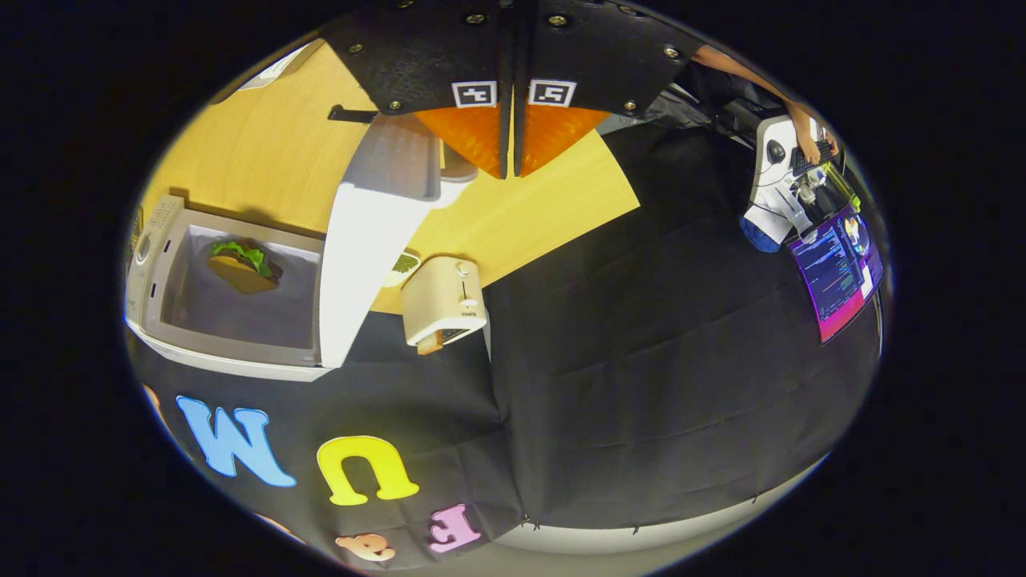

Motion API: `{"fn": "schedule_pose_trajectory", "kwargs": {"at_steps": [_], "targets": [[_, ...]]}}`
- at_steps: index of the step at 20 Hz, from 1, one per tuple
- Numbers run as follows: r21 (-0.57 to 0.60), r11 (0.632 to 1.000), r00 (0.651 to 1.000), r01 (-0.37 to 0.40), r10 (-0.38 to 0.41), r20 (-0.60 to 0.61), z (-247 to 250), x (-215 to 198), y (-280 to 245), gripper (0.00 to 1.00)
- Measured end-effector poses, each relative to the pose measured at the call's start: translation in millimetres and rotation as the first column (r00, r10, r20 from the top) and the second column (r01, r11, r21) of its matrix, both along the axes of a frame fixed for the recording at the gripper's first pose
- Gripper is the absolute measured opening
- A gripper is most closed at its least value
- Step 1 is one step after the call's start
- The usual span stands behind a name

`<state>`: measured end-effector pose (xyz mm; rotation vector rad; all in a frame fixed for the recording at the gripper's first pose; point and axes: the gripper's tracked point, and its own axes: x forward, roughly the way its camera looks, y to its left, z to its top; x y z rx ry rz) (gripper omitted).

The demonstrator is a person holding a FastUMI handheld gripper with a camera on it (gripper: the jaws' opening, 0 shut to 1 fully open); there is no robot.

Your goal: Open the microwave, put the food inside, and close the microwave door.

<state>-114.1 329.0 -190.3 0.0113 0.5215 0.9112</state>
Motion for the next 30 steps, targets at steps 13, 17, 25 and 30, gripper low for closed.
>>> {"fn": "schedule_pose_trajectory", "kwargs": {"at_steps": [13,17,25,30], "targets": [[-0.049,0.983,0.984,0.177,-0.176,0.023,-0.8,31.9,-94.0,0.01],[-0.060,0.956,0.958,0.287,-0.286,0.015,-3.0,65.7,-134.8,0.01],[-0.094,0.880,0.885,0.465,-0.462,0.052,-2.7,142.3,-210.3,0.01],[-0.110,0.848,0.855,0.519,-0.511,0.090,-0.2,186.1,-233.6,0.01]]}}
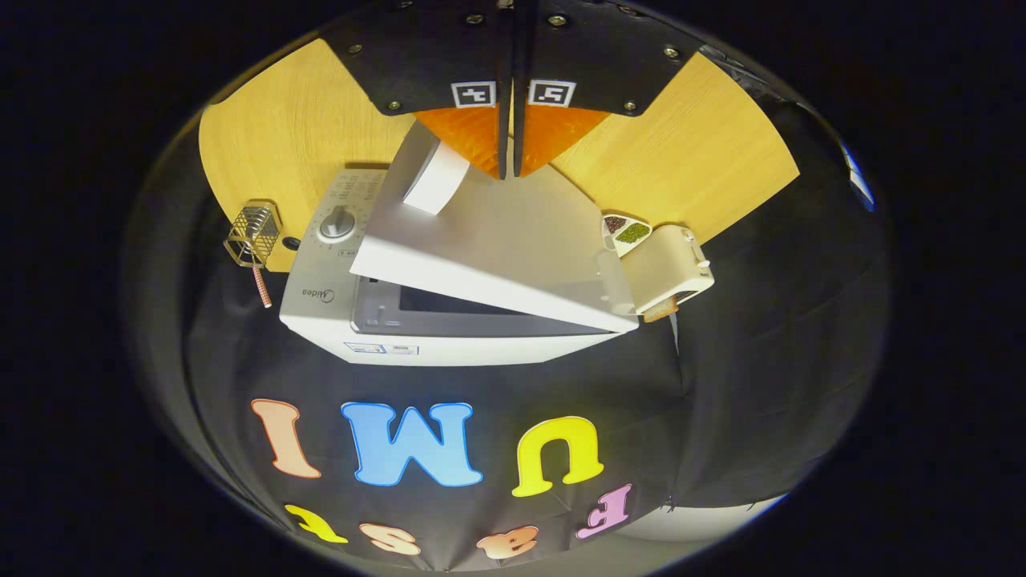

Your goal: Open the microwave, put the food inside, and close the microwave door.

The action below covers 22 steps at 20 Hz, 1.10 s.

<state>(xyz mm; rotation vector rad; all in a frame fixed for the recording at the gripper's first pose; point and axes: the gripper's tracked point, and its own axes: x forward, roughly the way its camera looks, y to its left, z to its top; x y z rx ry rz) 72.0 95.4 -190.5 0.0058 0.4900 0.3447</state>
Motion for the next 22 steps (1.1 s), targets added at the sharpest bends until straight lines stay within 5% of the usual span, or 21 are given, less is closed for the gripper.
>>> {"fn": "schedule_pose_trajectory", "kwargs": {"at_steps": [16,22], "targets": [[-0.049,0.985,0.986,0.168,-0.169,-0.004,-13.1,107.1,-25.1,0.01],[-0.066,0.979,0.981,0.193,-0.192,0.019,-13.4,112.5,-26.0,0.01]]}}
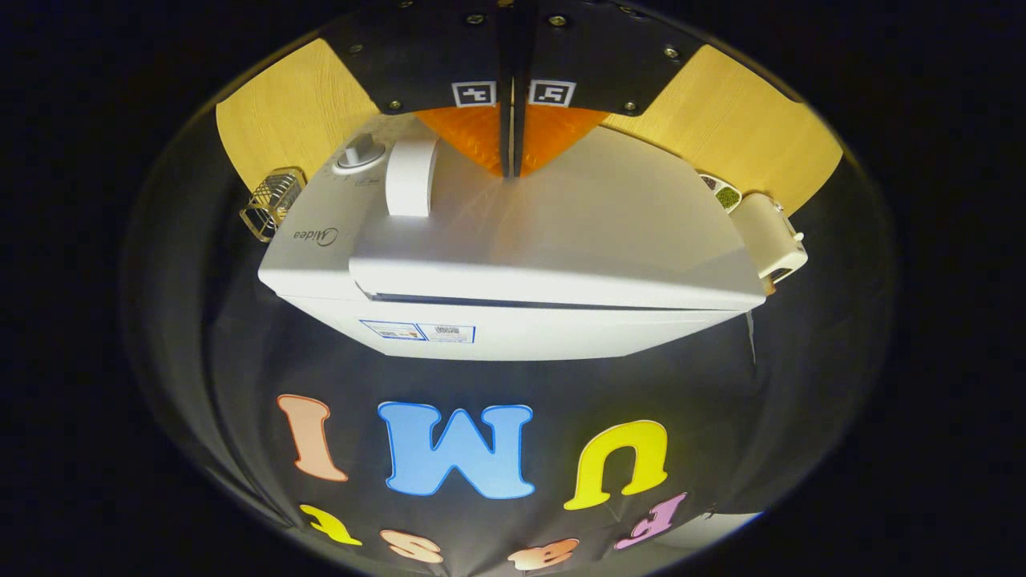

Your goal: Open the microwave, put the food inside, and close the microwave door.

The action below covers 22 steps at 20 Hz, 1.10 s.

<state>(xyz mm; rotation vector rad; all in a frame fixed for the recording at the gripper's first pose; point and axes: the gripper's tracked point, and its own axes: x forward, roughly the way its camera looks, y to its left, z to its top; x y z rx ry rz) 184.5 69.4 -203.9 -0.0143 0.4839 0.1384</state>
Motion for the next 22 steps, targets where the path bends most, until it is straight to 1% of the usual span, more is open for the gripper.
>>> {"fn": "schedule_pose_trajectory", "kwargs": {"at_steps": [2,3,4,6,10,16,22], "targets": [[0.024,0.999,1.000,0.031,-0.031,0.005,-2.4,12.8,-2.1,0.01],[0.037,0.999,0.999,0.033,-0.033,-0.006,-3.0,6.9,-1.6,0.01],[0.030,0.999,0.999,0.035,-0.035,0.004,-7.0,11.0,-0.4,0.01],[-0.023,0.999,0.999,0.026,-0.026,0.019,-2.2,5.1,1.0,0.01],[-0.007,0.999,0.997,0.037,-0.036,0.070,25.4,-11.9,4.4,0.01],[0.015,0.998,0.986,0.067,-0.068,0.154,72.9,-58.7,-1.5,0.01],[0.037,0.994,0.967,0.102,-0.108,0.230,113.6,-122.1,-10.8,0.01]]}}
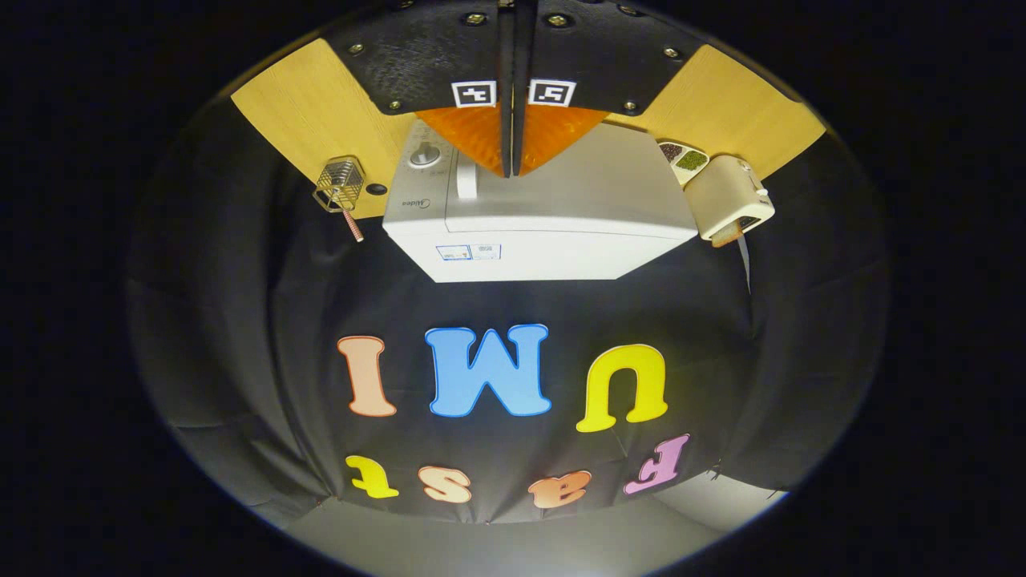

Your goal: Open the microwave, put the food inside, and close the microwave door.

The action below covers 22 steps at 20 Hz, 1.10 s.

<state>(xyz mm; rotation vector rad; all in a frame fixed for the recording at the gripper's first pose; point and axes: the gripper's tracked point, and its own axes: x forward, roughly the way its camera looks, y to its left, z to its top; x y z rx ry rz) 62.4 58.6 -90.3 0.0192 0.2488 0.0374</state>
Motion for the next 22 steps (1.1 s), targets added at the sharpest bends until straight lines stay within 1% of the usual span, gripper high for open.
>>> {"fn": "schedule_pose_trajectory", "kwargs": {"at_steps": [7,10,11,12,13,14,15,16,17,22], "targets": [[0.014,1.000,0.999,0.020,-0.021,0.047,29.5,-63.9,-7.2,0.01],[0.036,0.999,0.996,0.012,-0.015,0.083,39.3,-85.9,-7.6,0.07],[0.043,0.999,0.996,0.010,-0.014,0.091,35.0,-90.4,-6.0,0.12],[0.046,0.999,0.996,0.002,-0.006,0.094,34.9,-96.9,-5.9,0.30],[0.048,0.999,0.995,-0.002,-0.003,0.098,34.3,-101.1,-6.0,0.42],[0.049,0.999,0.995,-0.007,0.002,0.102,33.9,-105.8,-6.1,0.65],[0.049,0.999,0.995,-0.011,0.006,0.105,33.2,-109.4,-7.6,0.78],[0.045,0.999,0.994,-0.005,0.000,0.113,34.0,-109.9,-10.3,0.97],[0.041,0.999,0.993,-0.002,-0.003,0.117,35.4,-114.0,-13.4,0.99],[0.029,1.000,0.991,0.003,-0.007,0.134,40.4,-121.4,-24.9,0.98]]}}
